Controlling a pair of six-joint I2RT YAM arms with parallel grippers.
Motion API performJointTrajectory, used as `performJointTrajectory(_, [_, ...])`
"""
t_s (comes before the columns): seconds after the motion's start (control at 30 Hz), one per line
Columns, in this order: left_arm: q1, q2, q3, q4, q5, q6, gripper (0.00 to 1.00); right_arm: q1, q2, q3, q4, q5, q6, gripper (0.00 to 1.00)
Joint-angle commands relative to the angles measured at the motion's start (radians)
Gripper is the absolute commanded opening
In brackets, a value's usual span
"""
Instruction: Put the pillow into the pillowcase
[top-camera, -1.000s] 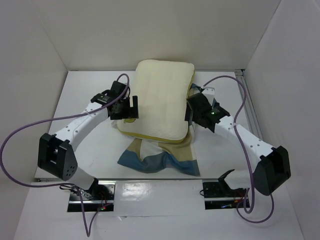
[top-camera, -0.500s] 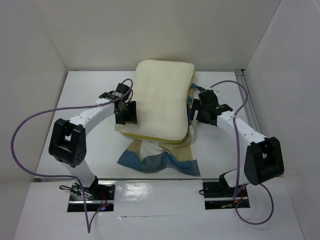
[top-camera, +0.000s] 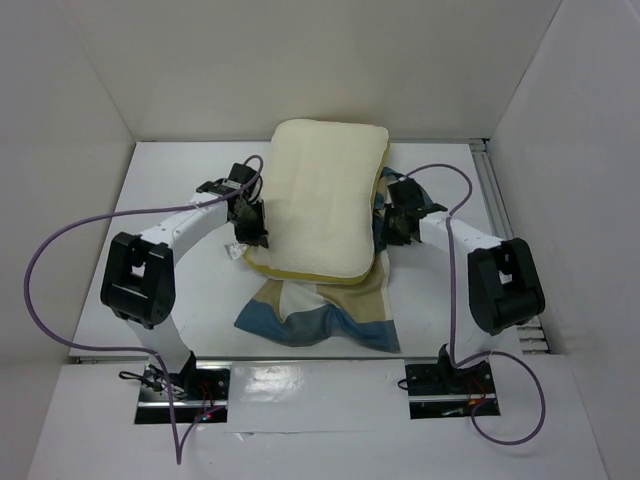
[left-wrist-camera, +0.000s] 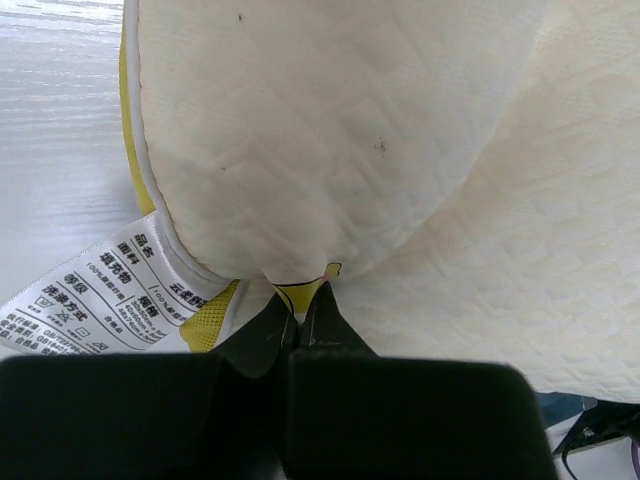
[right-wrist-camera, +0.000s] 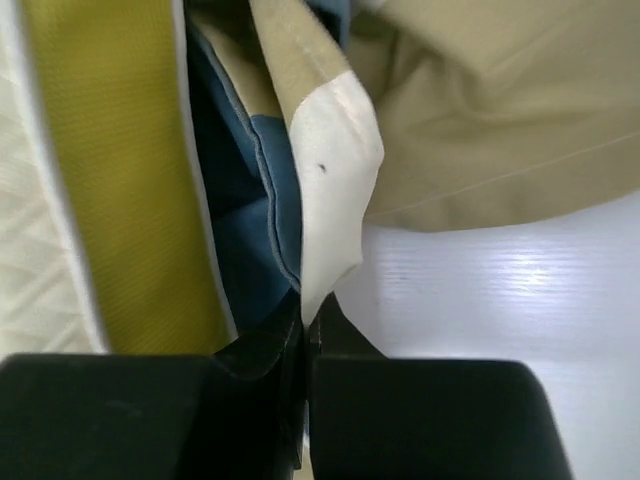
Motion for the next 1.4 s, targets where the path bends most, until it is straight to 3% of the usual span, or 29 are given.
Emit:
performJointTrajectory(0.0, [0.003,-0.032,0.021,-0.011,-0.010,0.023,0.00,-0.001,-0.101,0.146,-0.077,0.153,-0.013,0.00])
performJointTrajectory(0.03, [0.003,-0.056,0.021,-0.011,-0.010,0.023,0.00,0.008,-0.167,0.220,-0.108,0.230,-0.024,0.00])
performJointTrajectory(0.2, [0.003,-0.044,0.047,-0.011,-0.016,0.014,0.00,0.008,-0.304,0.523,-0.243,0.329,-0.096,0.00])
performJointTrajectory(0.4, [-0.042,0.033,0.104,0.034,0.062,-0.031,0.00,0.008,-0.314,0.911,-0.288,0.208,-0.156,0.00])
performJointTrajectory(0.7, [-0.312,0.233,0.348,0.058,0.174,-0.081,0.00,0.019,-0.233,0.944,-0.027,-0.285,-0.056,0.00])
performJointTrajectory(0.77, [-0.326,0.234,0.368,0.019,0.184,-0.066,0.00,0.063,-0.210,0.924,0.023,-0.339,-0.033,0.00])
performJointTrajectory(0.83, [-0.325,0.132,0.330,-0.045,0.136,-0.066,0.02,0.116,-0.178,0.913,0.024,-0.373,-0.042,0.00])
performJointTrajectory(0.87, [-0.311,0.084,0.304,-0.072,0.080,-0.066,0.07,0.132,-0.178,0.899,0.012,-0.373,-0.042,0.00])
performJointTrajectory(0.9, [-0.270,0.030,0.234,-0.096,0.057,-0.077,0.29,0.144,-0.178,0.885,0.011,-0.358,-0.051,0.00])
performJointTrajectory(1.03, [-0.100,-0.269,0.028,-0.205,-0.071,-0.115,0.94,0.163,-0.199,0.792,0.067,-0.358,-0.051,0.00])
performJointTrajectory(1.1, [-0.018,-0.420,-0.020,-0.247,-0.127,-0.124,0.96,0.184,-0.186,0.792,0.091,-0.381,-0.051,0.00])
performJointTrajectory(1.2, [0.129,-0.540,-0.029,-0.279,-0.139,-0.109,0.88,0.250,-0.135,0.811,0.156,-0.421,-0.041,0.00])
performJointTrajectory(1.3, [0.255,-0.578,0.050,-0.279,-0.091,-0.066,0.87,0.353,-0.043,0.926,0.156,-0.409,-0.053,0.00])
performJointTrajectory(1.37, [0.278,-0.578,0.063,-0.279,-0.025,-0.034,0.87,0.428,0.013,1.003,0.143,-0.316,-0.053,0.00])
